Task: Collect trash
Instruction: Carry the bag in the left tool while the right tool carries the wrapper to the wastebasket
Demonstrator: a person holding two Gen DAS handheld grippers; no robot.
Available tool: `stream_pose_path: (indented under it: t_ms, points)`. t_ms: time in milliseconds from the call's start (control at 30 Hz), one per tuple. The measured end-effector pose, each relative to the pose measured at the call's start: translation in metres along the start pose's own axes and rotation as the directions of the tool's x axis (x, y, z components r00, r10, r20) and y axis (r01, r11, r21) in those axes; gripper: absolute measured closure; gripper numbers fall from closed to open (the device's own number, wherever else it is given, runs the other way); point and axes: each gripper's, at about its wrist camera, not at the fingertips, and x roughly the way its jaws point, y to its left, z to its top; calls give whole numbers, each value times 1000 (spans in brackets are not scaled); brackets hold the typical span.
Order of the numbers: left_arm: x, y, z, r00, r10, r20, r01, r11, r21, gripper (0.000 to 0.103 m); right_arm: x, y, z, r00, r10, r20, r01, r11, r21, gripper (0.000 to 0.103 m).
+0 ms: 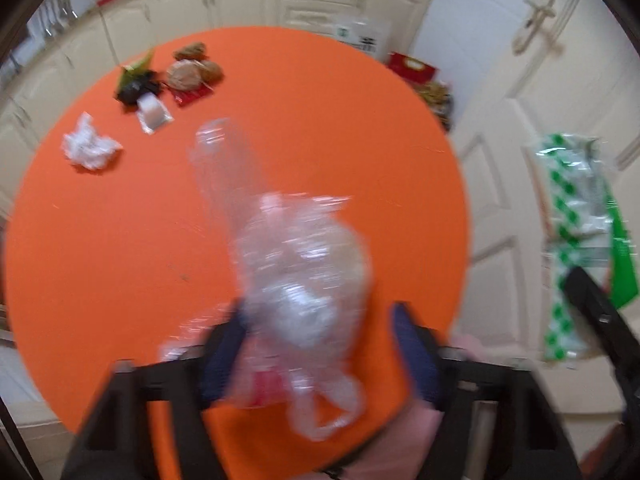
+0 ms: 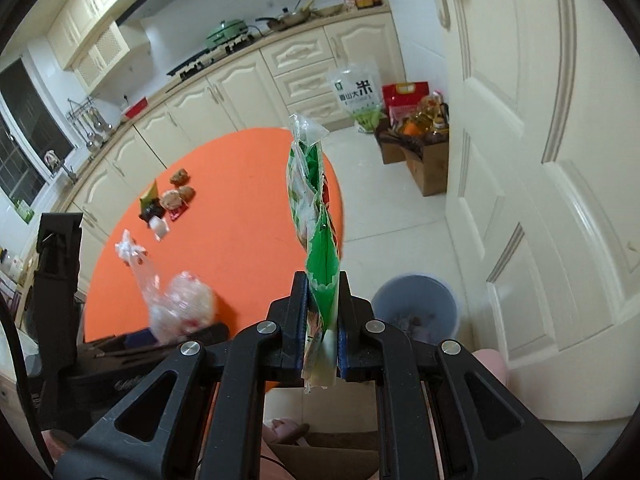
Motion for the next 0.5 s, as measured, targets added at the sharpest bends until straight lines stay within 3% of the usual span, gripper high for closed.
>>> stream_pose_path:
  t_ms: [200, 500]
  points:
    - [7, -21, -1, 1000, 15, 23, -15, 1000, 0, 62, 16, -7, -2, 998, 38, -41, -38, 999, 6, 91]
    - [-9, -56, -4, 996, -86, 36, 83, 992, 96, 62, 12, -41, -3, 999, 29, -30, -26, 996, 82, 91]
